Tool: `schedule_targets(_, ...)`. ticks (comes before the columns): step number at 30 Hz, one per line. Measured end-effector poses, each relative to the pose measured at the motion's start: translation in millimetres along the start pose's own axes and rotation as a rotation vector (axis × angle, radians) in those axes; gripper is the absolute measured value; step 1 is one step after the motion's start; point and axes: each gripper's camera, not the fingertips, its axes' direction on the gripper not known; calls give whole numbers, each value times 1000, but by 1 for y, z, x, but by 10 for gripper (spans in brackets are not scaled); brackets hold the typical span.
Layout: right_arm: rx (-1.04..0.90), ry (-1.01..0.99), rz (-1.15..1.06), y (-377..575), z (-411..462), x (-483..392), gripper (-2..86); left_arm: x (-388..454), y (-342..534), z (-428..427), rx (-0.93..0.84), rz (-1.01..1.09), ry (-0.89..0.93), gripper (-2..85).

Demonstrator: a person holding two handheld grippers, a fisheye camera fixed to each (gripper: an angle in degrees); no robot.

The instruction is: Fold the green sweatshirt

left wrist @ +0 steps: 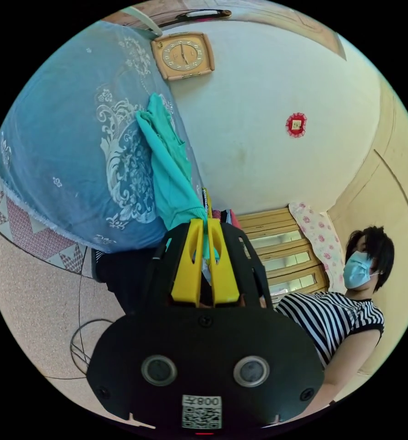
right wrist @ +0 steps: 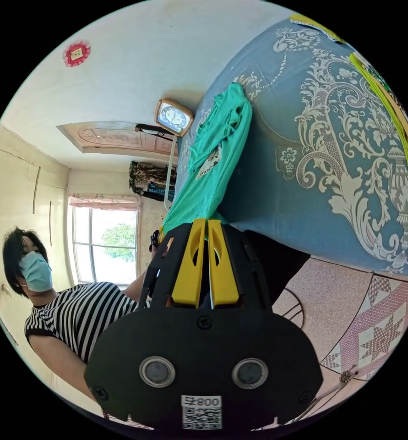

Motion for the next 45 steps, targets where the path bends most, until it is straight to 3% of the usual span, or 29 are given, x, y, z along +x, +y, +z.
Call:
schedule_targets(16,-66,35,79,11,24,19,4,-42,43,-8,-70,-255,-283,75)
schedule_targets(21,-91,62,82,11,34,9,4,-70,76,-9,-19,-331,-234,108)
schedule_targets(30,-112,107,101,12,50,-5,4,-92,105,15,31,-249,-90,137)
schedule_targets(45,-118,112,109,26,64,-18,5,-63,157,33,13,-146,78,19)
